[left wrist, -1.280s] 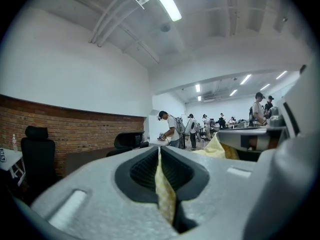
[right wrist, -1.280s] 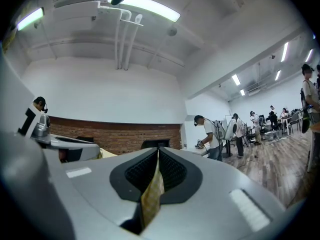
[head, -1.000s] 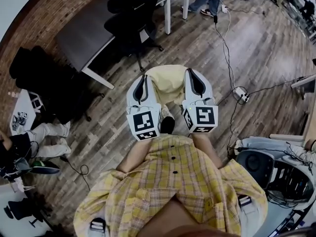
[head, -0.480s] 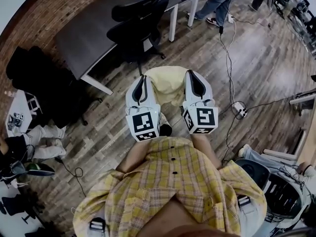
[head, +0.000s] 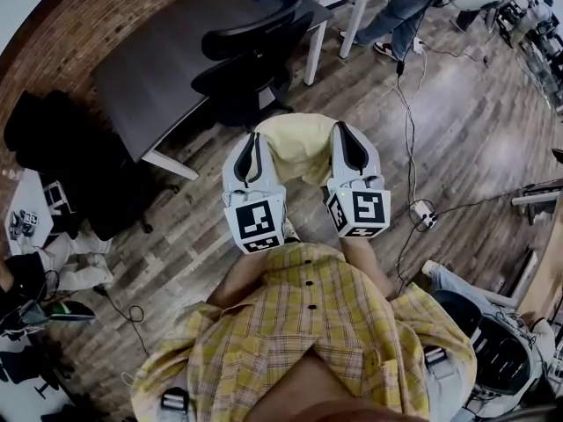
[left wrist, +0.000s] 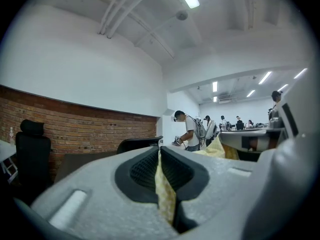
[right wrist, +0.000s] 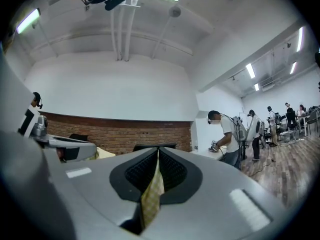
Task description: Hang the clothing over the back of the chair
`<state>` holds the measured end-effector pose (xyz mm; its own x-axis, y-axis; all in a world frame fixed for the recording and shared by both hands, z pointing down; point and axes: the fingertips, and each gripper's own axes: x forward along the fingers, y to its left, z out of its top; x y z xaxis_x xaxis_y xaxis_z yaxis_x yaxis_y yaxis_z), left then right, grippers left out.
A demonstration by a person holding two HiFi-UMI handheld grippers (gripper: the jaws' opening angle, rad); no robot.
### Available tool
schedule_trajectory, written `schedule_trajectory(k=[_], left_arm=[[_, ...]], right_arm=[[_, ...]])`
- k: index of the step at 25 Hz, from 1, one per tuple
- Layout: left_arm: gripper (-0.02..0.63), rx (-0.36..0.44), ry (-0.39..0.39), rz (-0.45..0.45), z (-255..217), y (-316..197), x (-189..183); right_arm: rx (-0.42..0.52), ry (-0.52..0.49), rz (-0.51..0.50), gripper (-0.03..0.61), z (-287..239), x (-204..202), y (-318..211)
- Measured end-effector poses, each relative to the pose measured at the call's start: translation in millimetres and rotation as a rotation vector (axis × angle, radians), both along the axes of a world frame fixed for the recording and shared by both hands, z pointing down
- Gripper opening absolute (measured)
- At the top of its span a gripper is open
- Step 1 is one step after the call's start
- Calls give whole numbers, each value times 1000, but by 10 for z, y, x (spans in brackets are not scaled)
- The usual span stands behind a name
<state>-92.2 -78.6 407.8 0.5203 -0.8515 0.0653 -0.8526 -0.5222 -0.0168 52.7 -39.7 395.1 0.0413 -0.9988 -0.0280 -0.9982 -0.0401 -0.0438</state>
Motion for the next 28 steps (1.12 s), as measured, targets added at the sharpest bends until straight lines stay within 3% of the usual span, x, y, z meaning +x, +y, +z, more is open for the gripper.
schedule_trajectory(k=[11,22,28], left_arm=[[15,4,-3,-33,-102,-817,162],[15,14,-34,-88,-75,-948,381],[15,33,-45,-176,-176,-1104,486]], right_arm=[[-16,5,-20,9,-89,191,-868],[-4,48,-89,9,-103,284,-1109],[14,52,-177,9,-183,417,-1390]])
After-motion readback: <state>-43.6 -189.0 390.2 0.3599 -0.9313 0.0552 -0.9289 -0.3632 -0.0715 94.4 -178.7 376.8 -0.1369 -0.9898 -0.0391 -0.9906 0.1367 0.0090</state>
